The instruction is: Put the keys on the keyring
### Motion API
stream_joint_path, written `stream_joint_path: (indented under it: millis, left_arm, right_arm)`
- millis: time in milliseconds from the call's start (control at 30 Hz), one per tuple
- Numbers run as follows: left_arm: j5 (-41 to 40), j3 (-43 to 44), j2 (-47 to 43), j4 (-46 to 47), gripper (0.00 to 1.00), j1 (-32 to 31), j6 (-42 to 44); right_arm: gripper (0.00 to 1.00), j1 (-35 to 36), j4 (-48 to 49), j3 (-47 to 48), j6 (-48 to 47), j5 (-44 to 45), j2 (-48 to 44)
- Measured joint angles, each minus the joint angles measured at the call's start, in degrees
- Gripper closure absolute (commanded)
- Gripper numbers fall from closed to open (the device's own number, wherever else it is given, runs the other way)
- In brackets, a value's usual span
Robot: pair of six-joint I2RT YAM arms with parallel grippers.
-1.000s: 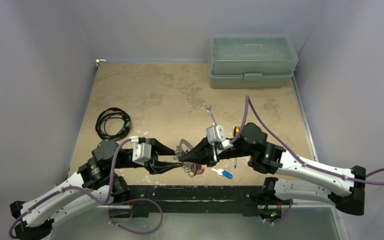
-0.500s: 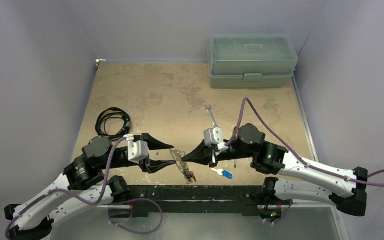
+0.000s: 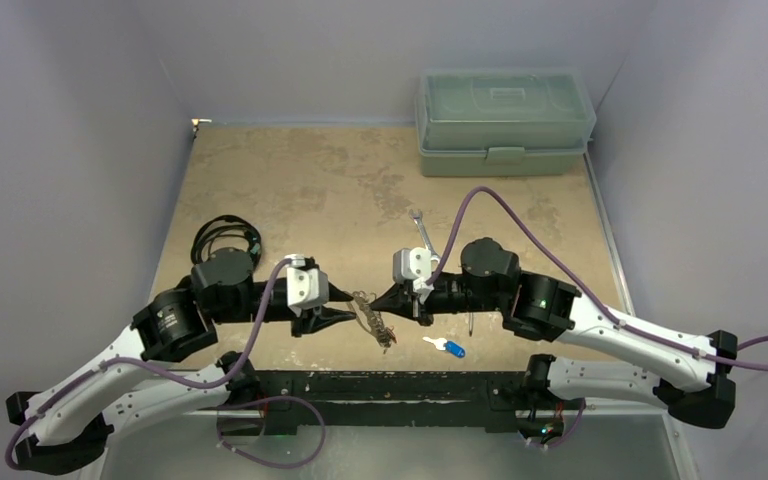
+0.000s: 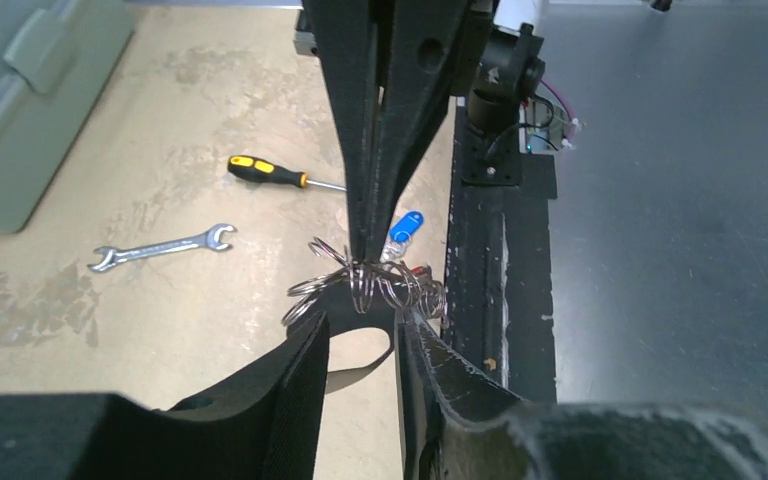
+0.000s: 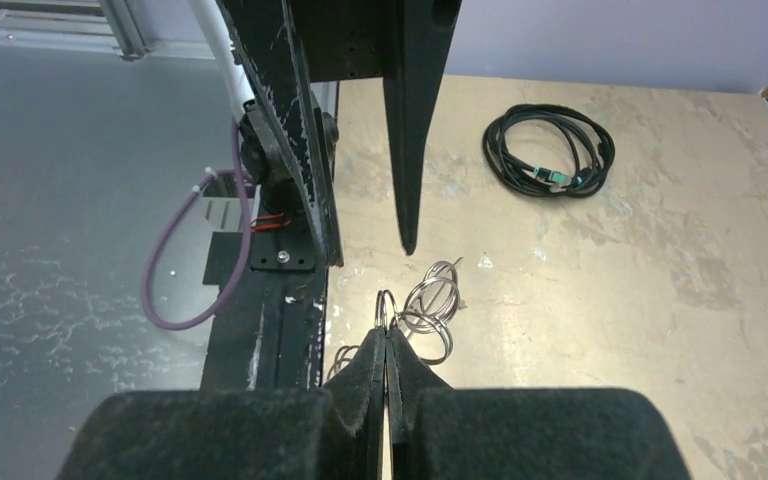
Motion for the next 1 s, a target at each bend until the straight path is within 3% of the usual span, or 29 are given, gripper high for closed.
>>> stream_joint_path:
  millis: [833, 1000]
  left_arm:
    - [3.6, -2.9, 4.5, 2.6, 0.78, 0.0, 2.0]
    - [3.6, -2.9, 5.0, 3.3, 0.86, 0.0, 2.1]
  right_arm:
    - [1.00, 0.2, -2.3, 0.2, -0.8, 0.2, 0.1]
    - [1.00, 0.2, -2.3, 0.2, -0.8, 0.2, 0.1]
